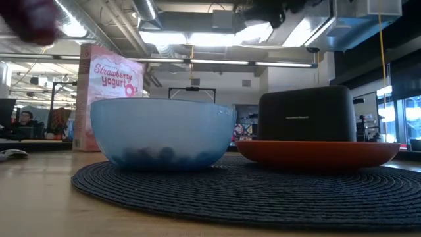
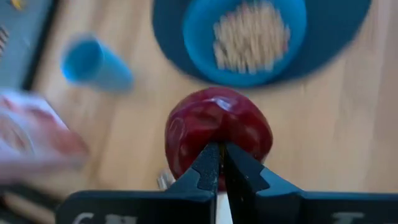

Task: Arrange a breakfast setting
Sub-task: Put the apple on the orange plate

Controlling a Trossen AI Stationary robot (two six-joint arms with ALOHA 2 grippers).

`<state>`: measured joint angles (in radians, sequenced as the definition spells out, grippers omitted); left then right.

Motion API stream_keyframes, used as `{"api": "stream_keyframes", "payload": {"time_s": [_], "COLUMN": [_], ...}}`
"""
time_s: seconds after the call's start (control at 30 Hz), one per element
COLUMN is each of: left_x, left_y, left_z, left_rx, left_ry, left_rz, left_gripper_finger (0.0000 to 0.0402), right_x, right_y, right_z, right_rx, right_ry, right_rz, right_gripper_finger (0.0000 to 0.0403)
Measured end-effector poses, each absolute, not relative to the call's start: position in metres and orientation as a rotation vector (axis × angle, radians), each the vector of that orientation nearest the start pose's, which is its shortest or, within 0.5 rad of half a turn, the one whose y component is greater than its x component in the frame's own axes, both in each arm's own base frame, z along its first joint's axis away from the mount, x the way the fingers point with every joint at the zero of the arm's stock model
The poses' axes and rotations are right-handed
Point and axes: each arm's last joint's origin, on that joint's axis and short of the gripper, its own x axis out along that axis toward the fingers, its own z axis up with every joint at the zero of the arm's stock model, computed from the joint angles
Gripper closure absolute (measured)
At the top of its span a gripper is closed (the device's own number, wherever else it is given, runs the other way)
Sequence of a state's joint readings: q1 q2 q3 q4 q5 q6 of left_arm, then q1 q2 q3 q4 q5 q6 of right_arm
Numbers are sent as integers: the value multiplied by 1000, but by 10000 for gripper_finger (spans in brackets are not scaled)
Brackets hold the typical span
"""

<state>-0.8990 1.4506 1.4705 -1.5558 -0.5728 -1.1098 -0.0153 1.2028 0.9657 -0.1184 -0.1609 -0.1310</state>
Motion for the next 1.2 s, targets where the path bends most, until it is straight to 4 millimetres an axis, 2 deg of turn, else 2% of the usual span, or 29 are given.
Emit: {"api": "stream_keyframes", "payload": {"time_s": [0.13, 0.2, 0.33, 0.47, 0.53, 0.63, 0.73, 0.8, 1.03, 1.2], "left_x": [191, 211, 247, 273, 281, 294, 305, 313, 340, 345], "left_y": [-154, -141, -114, -86, -72, -53, -39, -34, -13, -2], "left_z": [348, 350, 357, 365, 367, 366, 365, 365, 354, 352], "left_rx": [57, 33, 25, 49, 58, 71, 87, 97, 62, 43], "left_ry": [946, 907, 821, 765, 758, 746, 721, 692, 646, 639], "left_rz": [412, 426, 402, 353, 329, 321, 320, 307, 270, 289], "left_gripper_finger": [394, 394, 393, 393, 393, 393, 393, 393, 392, 392], "right_x": [279, 286, 294, 295, 294, 295, 296, 296, 300, 302], "right_y": [25, 33, 39, 38, 37, 36, 34, 33, 31, 14], "right_z": [305, 300, 292, 292, 293, 296, 297, 298, 301, 296], "right_rx": [-142, -157, -218, -258, -267, -270, -279, -280, -306, -262], "right_ry": [364, 368, 375, 378, 376, 350, 339, 334, 287, 325], "right_rz": [260, 249, 136, 58, 32, 3, -67, -109, -161, -177], "right_gripper_finger": [164, 164, 164, 155, 135, 85, 26, 10, 57, 62]}}
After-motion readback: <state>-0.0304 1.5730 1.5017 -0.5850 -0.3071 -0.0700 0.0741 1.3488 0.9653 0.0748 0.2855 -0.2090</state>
